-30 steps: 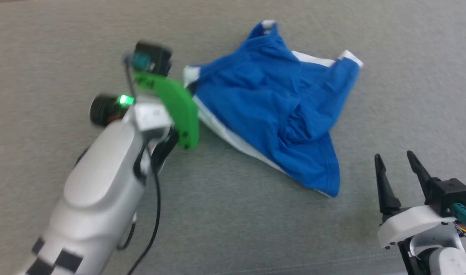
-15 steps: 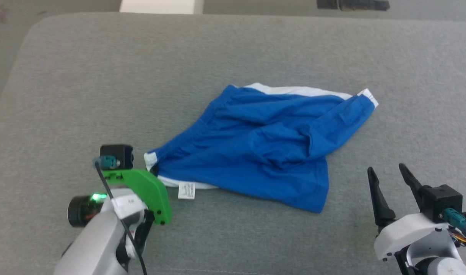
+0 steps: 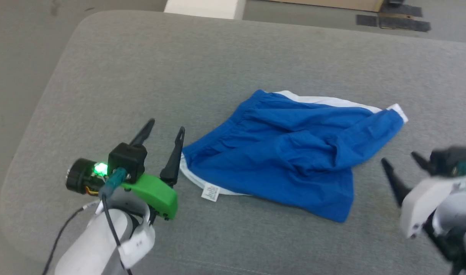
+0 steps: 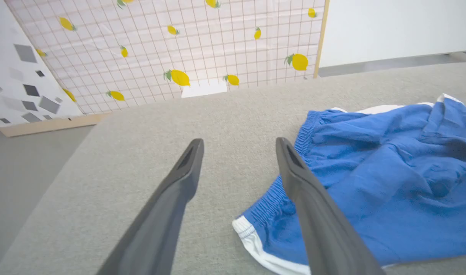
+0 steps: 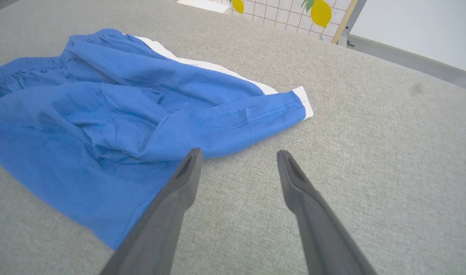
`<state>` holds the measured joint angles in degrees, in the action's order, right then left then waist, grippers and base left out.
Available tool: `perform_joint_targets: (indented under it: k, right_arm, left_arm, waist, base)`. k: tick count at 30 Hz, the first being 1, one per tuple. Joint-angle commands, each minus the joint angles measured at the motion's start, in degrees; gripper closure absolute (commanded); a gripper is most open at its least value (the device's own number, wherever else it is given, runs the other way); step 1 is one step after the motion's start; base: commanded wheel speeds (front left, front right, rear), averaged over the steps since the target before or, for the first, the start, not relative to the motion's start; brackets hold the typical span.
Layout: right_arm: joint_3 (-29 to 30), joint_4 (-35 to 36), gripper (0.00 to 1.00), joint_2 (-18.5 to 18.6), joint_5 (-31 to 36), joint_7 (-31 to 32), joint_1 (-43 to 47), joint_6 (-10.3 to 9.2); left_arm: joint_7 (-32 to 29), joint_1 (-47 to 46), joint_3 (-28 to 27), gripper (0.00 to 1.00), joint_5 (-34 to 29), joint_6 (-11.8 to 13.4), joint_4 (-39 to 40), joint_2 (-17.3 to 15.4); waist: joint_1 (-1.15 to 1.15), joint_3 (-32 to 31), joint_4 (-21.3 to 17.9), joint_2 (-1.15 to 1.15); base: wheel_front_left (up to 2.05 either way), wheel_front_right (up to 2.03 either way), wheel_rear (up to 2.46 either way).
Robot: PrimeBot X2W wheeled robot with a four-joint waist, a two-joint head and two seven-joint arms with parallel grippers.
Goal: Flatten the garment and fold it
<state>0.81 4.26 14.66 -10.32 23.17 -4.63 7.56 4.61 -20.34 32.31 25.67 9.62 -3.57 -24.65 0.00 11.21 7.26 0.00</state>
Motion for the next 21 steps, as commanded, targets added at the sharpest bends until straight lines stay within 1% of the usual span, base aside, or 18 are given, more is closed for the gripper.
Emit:
perform_joint_targets:
  k: [1,4,7,9,11,15,18,21]
  right_arm:
    - [-0.19,0.04,0.0,1.96,-1.64,4.35,-2.97,-0.08]
    - [-1.04,-1.09,0.0,6.2,-3.82,12.79,-7.21,-0.08]
    - [-0.08,-3.76,0.0,7.99,-6.54,21.55,-11.76,-0.08]
    - [-0.08,-5.69,0.0,9.67,-7.02,25.93,-14.32,-0.08]
    - [0.14,-8.08,0.0,11.02,-7.0,28.89,-16.34,-0.08]
    - [0.6,-13.15,0.0,13.4,-5.47,31.22,-19.23,-0.08]
    - [1.12,-15.96,0.0,14.05,-4.25,31.29,-20.72,-0.08]
    - [1.69,-18.58,0.0,14.37,-3.23,30.85,-21.92,-0.08]
  left_arm:
    - [2.97,-0.84,0.44,0.0,-2.57,0.07,0.34,-1.13]
    - [7.12,-0.73,1.81,0.0,-6.81,0.37,0.68,-2.49]
    - [9.14,0.08,2.36,0.0,-9.12,0.93,1.21,-2.86]
    - [9.75,0.88,2.63,0.0,-9.91,1.04,1.49,-2.82]
    - [10.06,1.74,2.8,0.0,-10.14,1.08,1.48,-2.4]
    - [10.33,2.87,3.21,0.0,-10.86,0.99,1.67,-0.93]
    - [10.36,3.58,2.4,0.0,-11.29,1.42,2.63,0.49]
    - [10.37,4.2,1.73,0.0,-11.93,1.12,3.15,1.6]
  waist:
    - [0.0,0.92,2.42,0.0]
    - [0.0,1.9,4.24,0.0]
    - [0.0,2.98,6.11,0.0]
    - [0.0,3.8,7.27,0.0]
    - [0.0,4.55,8.42,0.0]
    - [0.0,6.22,10.93,0.0]
    - [0.0,7.4,12.48,0.0]
    - [0.0,8.46,13.81,0.0]
  base:
    - [0.0,0.0,0.0]
    - [0.0,0.0,0.0]
    - [0.0,0.0,0.0]
    - [0.0,0.0,0.0]
    - [0.0,0.0,0.0]
    - [0.0,0.0,0.0]
    - [0.0,0.0,0.0]
    - [0.0,0.0,0.0]
